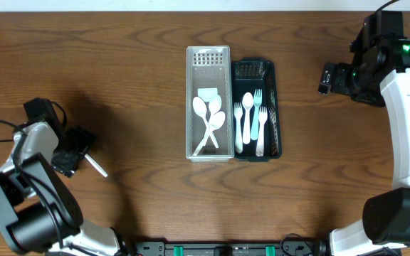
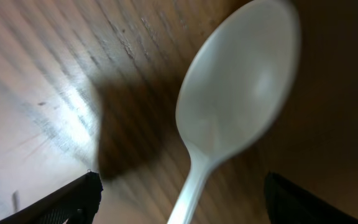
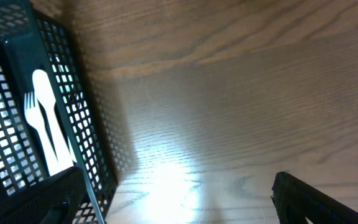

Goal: Pack container
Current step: 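Grasp the last white spoon on the left with the left gripper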

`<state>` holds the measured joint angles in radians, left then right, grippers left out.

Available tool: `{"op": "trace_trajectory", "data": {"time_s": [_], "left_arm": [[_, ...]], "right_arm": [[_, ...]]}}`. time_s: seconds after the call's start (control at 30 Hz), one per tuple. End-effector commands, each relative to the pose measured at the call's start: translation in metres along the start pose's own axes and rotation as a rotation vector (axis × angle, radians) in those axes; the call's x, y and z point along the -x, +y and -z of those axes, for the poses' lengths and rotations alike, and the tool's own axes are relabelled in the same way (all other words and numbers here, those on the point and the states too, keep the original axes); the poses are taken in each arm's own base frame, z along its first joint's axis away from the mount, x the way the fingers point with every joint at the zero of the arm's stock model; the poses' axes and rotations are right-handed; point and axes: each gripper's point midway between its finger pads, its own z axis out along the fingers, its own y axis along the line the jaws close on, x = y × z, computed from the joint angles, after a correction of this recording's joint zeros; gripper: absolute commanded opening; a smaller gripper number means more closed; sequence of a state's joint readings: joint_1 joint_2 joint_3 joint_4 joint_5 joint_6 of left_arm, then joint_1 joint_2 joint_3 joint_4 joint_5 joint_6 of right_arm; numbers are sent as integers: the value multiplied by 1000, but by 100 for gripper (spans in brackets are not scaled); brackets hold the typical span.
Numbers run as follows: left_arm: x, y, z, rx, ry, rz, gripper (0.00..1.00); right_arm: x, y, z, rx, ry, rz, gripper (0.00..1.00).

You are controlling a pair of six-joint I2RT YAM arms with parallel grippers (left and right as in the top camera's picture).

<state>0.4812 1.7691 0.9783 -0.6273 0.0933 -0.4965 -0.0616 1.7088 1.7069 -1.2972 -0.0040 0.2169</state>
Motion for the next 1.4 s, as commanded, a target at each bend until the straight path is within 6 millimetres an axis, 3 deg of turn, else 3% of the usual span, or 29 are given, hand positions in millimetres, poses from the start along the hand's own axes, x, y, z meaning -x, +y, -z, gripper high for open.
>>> {"op": "trace_trajectory", "data": {"time_s": [0.0, 0.23, 0.63, 0.77, 1.13, 1.37], "left_arm": [[-5, 5, -17, 31, 36, -12, 86], [-11, 13, -31, 101, 59, -49, 83], [-25, -7, -32, 104, 59, -139, 47], [-28, -9, -32, 106, 62, -149, 45], [-30, -8, -32, 110, 69, -149, 13], [-29, -8, -32, 110, 67, -149, 6]], "right_arm": [[1, 0, -2, 6, 1, -7, 99], [3, 0, -2, 8, -6, -7, 99], [6, 1, -2, 10, -18, -7, 99], [6, 1, -2, 9, -18, -7, 99], [6, -2, -2, -4, -22, -7, 99], [7, -4, -2, -19, -25, -7, 99]]}}
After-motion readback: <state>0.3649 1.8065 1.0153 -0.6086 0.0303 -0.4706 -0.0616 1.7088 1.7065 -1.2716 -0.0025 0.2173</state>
